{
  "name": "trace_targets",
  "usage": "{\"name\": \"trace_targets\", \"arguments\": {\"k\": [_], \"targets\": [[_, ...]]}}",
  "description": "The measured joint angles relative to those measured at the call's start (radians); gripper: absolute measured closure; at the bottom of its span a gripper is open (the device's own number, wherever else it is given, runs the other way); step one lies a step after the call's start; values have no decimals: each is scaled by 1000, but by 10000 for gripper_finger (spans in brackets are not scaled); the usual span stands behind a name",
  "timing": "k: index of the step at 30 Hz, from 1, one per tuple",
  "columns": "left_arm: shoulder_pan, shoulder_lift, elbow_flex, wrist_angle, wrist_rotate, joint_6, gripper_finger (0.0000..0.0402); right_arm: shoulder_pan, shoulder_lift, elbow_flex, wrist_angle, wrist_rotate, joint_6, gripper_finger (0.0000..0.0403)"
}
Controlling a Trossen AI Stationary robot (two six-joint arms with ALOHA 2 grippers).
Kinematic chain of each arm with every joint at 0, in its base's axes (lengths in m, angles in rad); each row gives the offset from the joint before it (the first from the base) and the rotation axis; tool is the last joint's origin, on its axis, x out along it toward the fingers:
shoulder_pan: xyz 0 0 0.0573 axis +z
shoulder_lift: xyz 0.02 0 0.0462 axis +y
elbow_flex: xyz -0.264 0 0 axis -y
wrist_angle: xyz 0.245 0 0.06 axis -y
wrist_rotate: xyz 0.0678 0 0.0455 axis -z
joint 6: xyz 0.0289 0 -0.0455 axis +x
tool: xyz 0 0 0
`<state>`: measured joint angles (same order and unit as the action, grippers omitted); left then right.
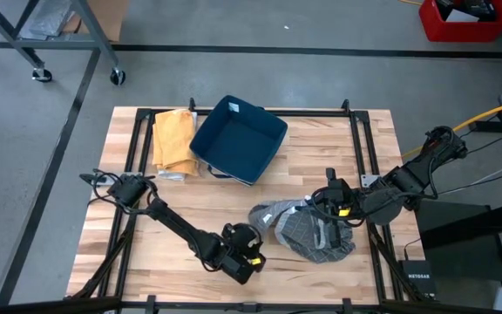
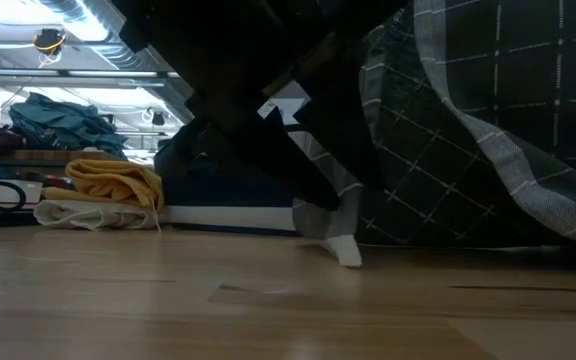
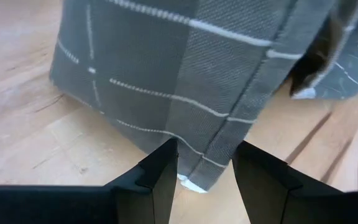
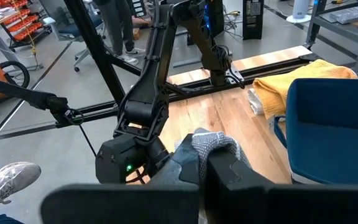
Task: Fold towel
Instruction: Fold the gray patterned towel
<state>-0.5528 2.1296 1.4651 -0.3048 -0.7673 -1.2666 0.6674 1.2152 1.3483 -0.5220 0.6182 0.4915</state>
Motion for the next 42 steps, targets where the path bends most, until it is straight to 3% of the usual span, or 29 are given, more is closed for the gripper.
{"name": "trace_targets", "arguments": {"k": [8, 18, 29, 35, 42], "targets": [[-4, 0, 0, -22, 2, -31, 264, 0, 0, 0, 0, 0, 0, 402], [-34, 0, 0, -274, 28, -166, 314, 0, 0, 0, 0, 0, 0, 402], [6, 0, 0, -279, 28, -59, 324, 0, 0, 0, 0, 0, 0, 402], [10, -4, 0, -280, 25, -27, 391, 0, 0, 0, 0, 0, 0, 402], [-46, -79, 0, -288, -40, -37, 399, 0, 0, 56, -4, -1, -80, 402]]}}
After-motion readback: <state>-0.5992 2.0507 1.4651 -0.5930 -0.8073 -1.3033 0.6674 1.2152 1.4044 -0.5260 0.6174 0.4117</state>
